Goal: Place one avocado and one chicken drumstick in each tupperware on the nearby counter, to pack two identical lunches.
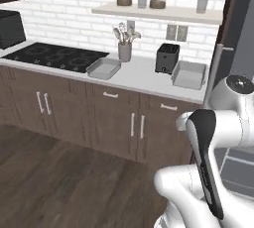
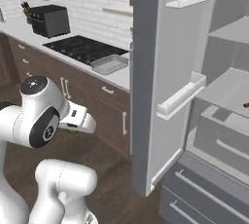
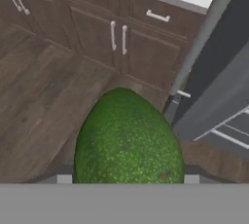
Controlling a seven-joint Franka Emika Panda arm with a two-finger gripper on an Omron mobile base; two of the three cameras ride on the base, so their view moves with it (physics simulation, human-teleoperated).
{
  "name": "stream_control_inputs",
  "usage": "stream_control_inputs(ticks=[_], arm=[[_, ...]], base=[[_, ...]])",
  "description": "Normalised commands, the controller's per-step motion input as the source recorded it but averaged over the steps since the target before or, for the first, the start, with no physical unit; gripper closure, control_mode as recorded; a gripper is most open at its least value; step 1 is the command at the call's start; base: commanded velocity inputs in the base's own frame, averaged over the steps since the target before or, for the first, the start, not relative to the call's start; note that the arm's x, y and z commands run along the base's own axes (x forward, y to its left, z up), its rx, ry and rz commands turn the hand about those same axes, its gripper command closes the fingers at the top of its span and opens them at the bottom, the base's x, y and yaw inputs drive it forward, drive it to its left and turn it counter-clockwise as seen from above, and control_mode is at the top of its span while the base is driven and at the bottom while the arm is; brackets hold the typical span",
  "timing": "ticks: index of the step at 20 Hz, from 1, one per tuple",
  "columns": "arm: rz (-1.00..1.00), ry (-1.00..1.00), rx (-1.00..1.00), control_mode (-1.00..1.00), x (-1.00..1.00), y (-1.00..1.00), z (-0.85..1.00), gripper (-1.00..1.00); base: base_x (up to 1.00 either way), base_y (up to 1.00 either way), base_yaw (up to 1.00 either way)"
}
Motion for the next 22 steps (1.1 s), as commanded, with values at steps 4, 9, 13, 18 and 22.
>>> stream_control_inputs(ticks=[4,9,13,18,22], arm=[[0.0,0.0,0.0,1.0,0.0,0.0,0.0,1.0],[0.0,0.0,0.0,1.0,0.0,0.0,0.0,1.0],[0.0,0.0,0.0,1.0,0.0,0.0,0.0,1.0],[0.0,0.0,0.0,1.0,0.0,0.0,0.0,1.0],[0.0,0.0,0.0,1.0,0.0,0.0,0.0,1.0]], base=[[0.04,1.0,0.51],[0.88,0.8,-0.03],[1.0,0.19,0.13],[0.68,-0.04,0.45],[0.48,0.61,0.11]])
